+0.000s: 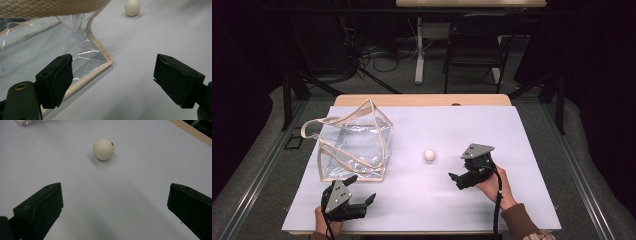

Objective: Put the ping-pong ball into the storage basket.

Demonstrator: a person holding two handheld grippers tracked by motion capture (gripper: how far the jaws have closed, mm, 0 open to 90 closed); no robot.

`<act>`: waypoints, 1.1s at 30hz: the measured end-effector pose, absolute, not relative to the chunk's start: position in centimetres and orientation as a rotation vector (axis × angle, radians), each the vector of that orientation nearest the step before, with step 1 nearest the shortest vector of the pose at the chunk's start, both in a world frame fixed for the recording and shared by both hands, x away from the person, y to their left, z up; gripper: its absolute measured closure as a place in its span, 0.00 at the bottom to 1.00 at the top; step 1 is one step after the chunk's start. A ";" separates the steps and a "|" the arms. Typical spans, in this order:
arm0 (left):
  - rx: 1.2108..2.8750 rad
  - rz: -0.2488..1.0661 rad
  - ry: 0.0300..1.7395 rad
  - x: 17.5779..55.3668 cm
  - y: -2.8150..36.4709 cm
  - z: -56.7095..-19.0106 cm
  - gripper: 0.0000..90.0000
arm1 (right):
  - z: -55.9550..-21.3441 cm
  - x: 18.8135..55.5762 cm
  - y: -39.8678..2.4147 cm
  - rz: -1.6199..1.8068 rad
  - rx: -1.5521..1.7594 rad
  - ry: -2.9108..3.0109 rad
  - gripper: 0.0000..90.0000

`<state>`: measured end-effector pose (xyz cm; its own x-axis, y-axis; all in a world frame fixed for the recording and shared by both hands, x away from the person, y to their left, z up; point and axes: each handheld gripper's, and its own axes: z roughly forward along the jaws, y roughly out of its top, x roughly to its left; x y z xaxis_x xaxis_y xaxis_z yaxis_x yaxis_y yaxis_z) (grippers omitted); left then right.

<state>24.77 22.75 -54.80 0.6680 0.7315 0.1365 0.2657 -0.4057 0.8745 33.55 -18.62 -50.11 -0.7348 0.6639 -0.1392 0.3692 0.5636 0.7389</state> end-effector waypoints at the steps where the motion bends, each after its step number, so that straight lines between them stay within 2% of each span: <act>1: 1.973 0.646 0.775 24.8 22.7 -54.8 0.18 | -50.1 33.7 -18.6 0.996 0.836 2.398 0.00; 33: 1.972 0.647 0.778 24.7 22.8 -54.8 0.18 | -50.9 37.9 -16.6 1.015 0.911 2.438 0.00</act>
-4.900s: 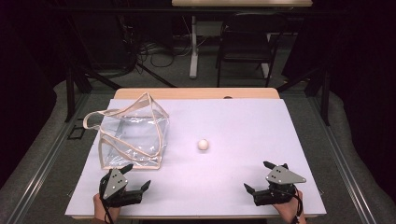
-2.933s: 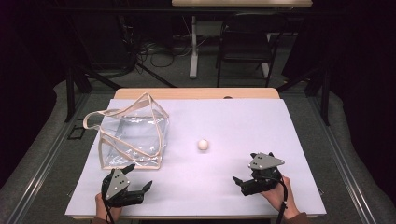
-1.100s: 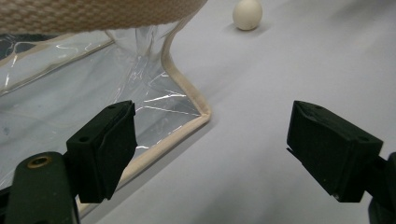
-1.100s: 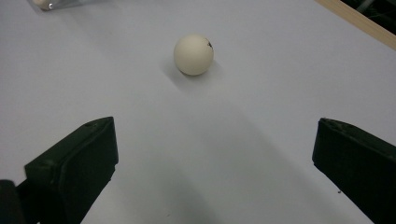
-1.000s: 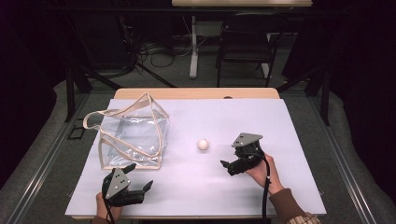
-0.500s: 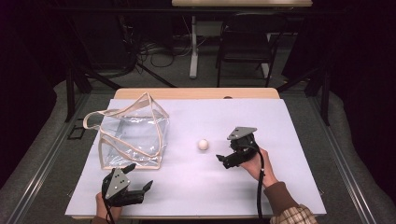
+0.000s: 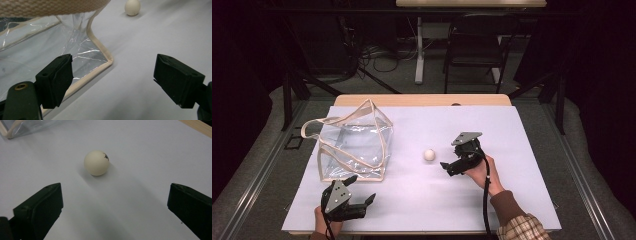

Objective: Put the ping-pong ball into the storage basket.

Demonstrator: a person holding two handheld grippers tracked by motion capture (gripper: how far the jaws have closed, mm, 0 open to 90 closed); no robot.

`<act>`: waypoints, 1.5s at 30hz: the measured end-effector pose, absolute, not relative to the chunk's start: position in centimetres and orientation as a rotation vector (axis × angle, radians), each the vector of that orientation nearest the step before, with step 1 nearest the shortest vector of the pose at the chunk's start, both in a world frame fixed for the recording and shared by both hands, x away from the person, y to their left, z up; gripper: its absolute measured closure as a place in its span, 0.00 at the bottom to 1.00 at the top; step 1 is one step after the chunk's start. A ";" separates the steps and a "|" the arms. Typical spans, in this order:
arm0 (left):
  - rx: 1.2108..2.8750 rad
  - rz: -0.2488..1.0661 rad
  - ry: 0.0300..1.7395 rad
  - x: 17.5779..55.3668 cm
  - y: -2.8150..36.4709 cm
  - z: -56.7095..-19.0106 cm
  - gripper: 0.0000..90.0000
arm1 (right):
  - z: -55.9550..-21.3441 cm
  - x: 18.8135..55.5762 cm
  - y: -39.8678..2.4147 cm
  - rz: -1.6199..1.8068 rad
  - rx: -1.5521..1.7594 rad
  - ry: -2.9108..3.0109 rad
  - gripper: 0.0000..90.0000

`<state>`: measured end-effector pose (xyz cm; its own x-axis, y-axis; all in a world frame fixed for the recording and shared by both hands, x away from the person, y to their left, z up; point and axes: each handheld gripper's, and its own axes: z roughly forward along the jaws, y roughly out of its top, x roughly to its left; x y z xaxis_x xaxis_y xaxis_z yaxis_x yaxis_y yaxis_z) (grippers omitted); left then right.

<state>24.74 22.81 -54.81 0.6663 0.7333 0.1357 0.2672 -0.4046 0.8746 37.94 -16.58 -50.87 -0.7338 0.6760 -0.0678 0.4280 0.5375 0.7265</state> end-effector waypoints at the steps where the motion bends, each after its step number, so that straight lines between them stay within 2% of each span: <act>1: 1.972 0.647 0.778 24.7 22.8 -54.8 0.18 | -50.9 38.0 -16.5 1.017 0.916 2.439 0.00; 45: 1.967 0.641 0.782 24.8 22.9 -54.9 0.18 | -53.1 40.8 -11.6 1.024 0.935 2.491 0.00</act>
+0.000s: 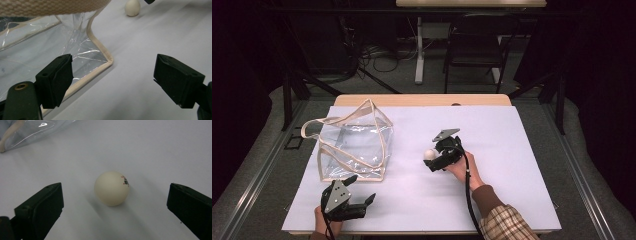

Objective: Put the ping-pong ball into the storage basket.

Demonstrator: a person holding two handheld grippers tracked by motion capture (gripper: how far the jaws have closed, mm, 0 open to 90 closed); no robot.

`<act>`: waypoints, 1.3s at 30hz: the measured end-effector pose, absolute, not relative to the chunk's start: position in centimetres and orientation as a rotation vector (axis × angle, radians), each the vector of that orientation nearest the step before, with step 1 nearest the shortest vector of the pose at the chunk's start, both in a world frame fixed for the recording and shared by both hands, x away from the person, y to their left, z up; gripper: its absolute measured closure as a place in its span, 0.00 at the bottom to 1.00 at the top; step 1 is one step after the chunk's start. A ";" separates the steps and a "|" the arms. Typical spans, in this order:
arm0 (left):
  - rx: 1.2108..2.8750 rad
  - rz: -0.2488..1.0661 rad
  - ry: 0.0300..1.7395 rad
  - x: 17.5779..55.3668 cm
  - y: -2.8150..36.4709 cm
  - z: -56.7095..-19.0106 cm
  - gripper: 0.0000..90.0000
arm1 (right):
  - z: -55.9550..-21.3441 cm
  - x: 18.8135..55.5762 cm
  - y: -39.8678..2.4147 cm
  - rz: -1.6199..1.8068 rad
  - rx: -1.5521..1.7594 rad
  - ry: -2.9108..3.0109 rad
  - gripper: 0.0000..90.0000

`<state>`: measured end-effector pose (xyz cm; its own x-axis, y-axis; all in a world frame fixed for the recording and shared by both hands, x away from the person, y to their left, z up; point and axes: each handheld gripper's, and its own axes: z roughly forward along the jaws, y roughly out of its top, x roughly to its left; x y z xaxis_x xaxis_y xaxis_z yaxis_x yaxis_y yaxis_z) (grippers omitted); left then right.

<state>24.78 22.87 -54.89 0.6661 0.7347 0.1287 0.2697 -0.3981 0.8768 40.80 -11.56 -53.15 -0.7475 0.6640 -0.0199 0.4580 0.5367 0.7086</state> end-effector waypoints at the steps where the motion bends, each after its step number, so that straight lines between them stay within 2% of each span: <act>1: 1.967 0.641 0.782 24.8 22.9 -54.9 0.18 | -53.2 40.9 -11.5 1.033 0.930 2.493 0.00; 10: 1.966 0.641 0.781 24.8 22.9 -54.9 0.18 | -53.8 41.3 -10.7 1.021 0.951 2.496 0.05; 21: 1.965 0.640 0.779 24.8 22.9 -54.9 0.18 | -54.5 41.5 -10.1 0.985 0.970 2.482 0.30; 33: 1.966 0.640 0.781 24.8 22.9 -54.9 0.18 | -55.1 41.7 -9.6 0.956 0.962 2.493 0.43; 39: 1.967 0.640 0.781 24.8 22.9 -54.9 0.18 | -55.2 41.8 -9.6 0.924 0.978 2.493 0.52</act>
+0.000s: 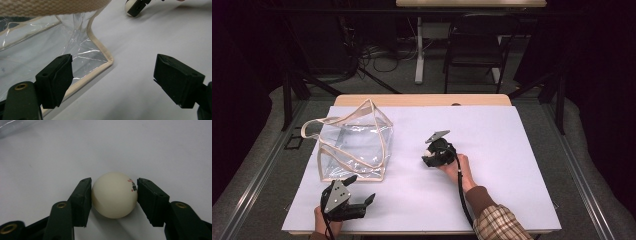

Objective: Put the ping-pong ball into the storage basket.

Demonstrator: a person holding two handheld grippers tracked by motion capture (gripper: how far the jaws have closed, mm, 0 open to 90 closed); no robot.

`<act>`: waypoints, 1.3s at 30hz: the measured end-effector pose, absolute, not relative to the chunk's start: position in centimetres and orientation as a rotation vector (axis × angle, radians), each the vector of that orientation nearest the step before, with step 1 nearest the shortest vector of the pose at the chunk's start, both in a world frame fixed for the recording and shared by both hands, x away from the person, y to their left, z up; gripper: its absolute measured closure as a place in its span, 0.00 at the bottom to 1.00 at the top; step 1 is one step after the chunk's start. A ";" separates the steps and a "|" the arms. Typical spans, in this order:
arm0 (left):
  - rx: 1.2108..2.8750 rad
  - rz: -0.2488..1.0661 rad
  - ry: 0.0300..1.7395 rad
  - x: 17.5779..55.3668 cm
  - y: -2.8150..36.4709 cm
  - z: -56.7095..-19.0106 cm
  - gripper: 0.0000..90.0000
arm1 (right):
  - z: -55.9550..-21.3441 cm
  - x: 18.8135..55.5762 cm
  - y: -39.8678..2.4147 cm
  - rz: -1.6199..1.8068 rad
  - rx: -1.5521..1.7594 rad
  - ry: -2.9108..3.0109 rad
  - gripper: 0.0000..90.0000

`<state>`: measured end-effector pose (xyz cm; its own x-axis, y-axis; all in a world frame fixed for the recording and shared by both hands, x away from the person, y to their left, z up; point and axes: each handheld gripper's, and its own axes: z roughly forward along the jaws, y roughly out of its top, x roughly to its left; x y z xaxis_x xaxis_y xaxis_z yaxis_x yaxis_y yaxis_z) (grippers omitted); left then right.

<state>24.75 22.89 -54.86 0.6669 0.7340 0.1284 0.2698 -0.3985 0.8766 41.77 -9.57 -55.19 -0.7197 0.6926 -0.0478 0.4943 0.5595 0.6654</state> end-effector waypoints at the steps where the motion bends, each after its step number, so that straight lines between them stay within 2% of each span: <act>1: 1.967 0.640 0.780 24.8 22.9 -54.9 0.18 | -55.2 41.8 -9.6 0.919 0.979 2.492 0.54; 39: 1.962 0.647 0.776 24.7 22.9 -54.8 0.18 | -52.4 40.5 -10.6 0.925 0.942 2.466 0.56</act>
<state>24.70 22.86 -54.81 0.6659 0.7342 0.1328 0.2620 -0.3967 0.8798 40.53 -10.64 -52.37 -0.7210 0.6882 -0.0813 0.4648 0.5672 0.6798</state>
